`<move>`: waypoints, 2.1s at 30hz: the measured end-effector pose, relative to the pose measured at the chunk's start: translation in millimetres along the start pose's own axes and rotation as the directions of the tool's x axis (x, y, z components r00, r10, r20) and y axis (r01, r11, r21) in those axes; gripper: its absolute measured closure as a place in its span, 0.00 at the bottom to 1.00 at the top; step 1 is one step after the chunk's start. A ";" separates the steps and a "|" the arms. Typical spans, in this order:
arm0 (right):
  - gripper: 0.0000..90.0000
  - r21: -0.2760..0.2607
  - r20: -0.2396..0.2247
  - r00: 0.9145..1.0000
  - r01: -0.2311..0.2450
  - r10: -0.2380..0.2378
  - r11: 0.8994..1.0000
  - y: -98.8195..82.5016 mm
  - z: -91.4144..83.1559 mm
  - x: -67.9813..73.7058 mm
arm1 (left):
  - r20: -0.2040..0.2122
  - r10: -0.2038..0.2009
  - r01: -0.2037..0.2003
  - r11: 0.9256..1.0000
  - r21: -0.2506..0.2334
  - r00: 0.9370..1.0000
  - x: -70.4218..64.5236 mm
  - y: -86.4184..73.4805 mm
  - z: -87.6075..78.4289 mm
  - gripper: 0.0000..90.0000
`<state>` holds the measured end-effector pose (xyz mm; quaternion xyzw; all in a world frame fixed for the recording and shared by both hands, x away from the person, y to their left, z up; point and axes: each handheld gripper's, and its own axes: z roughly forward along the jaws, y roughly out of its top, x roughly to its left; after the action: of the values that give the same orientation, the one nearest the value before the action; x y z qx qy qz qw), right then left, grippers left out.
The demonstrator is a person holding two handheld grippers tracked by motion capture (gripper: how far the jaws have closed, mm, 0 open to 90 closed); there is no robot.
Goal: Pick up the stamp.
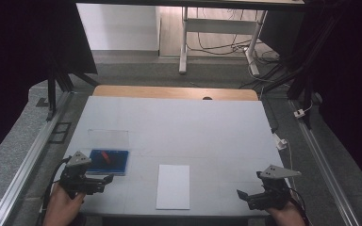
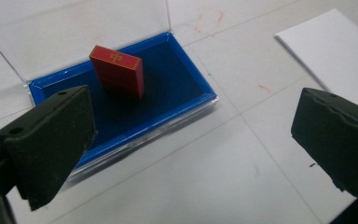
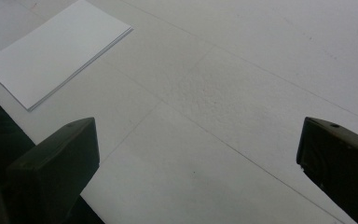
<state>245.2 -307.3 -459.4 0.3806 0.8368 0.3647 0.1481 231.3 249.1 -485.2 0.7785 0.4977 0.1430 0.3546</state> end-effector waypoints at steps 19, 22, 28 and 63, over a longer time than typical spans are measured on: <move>0.00 0.005 -0.002 1.000 0.008 -0.008 1.000 0.2 0.2 0.7 | -0.026 0.068 -0.067 0.997 0.040 0.997 30.9 23.7 25.7 0.00; 0.00 0.006 -0.002 1.000 0.008 -0.008 1.000 0.2 0.3 0.8 | -0.013 0.099 -0.098 0.994 0.058 0.995 36.2 26.5 30.3 0.00; 0.00 0.007 -0.002 1.000 0.009 -0.009 1.000 0.3 0.6 1.1 | 0.013 0.146 -0.146 0.985 0.093 0.989 44.4 31.2 42.3 0.00; 0.00 0.004 -0.001 1.000 0.017 -0.017 1.000 0.2 0.5 1.8 | 0.004 0.236 -0.234 0.962 0.140 0.972 47.2 36.9 42.4 0.64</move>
<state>244.4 -305.6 -459.5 0.3735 0.8409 0.3619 0.1499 302.4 263.8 -495.8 0.8541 0.4128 0.1539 0.2765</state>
